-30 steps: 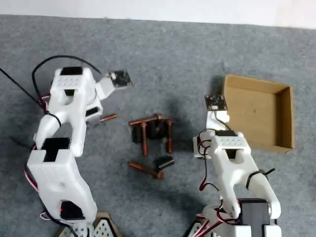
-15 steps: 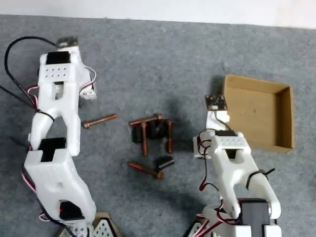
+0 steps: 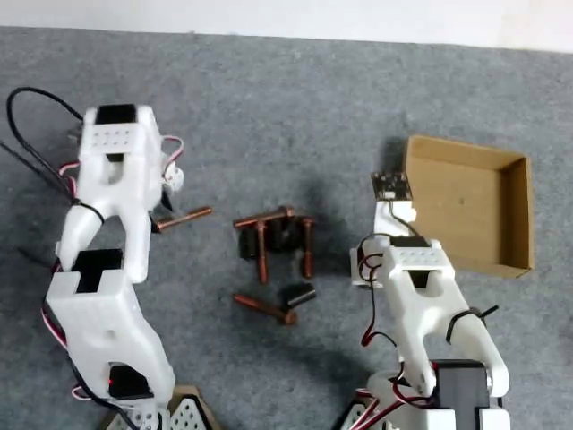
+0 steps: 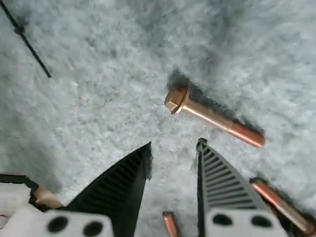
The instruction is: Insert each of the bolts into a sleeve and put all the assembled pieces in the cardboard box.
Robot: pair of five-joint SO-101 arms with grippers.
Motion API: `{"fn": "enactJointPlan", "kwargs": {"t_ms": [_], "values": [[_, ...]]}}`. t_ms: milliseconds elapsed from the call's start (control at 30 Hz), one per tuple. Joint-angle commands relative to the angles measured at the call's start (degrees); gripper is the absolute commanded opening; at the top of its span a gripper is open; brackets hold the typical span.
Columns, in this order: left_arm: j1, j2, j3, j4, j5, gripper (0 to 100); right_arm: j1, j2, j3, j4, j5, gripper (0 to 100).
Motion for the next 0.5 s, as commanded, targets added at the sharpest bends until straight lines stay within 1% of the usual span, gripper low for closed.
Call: {"fn": "enactJointPlan", "kwargs": {"t_ms": [0,100,300,467], "values": [[0.92,-0.48,3.65,-7.21,4.48,15,-0.22,0.66,-0.57,-3.47,0.62,0.9],[0.75,-0.48,6.55,-12.66,7.74,15,-0.22,0.66,-0.57,-3.47,0.62,0.9],[1.01,-0.48,9.98,-20.31,13.45,15,-0.22,0.66,-0.57,-3.47,0.62,0.9],[1.10,-0.48,17.01,-28.84,14.15,15,-0.22,0.66,-0.57,-3.47,0.62,0.9]]}}
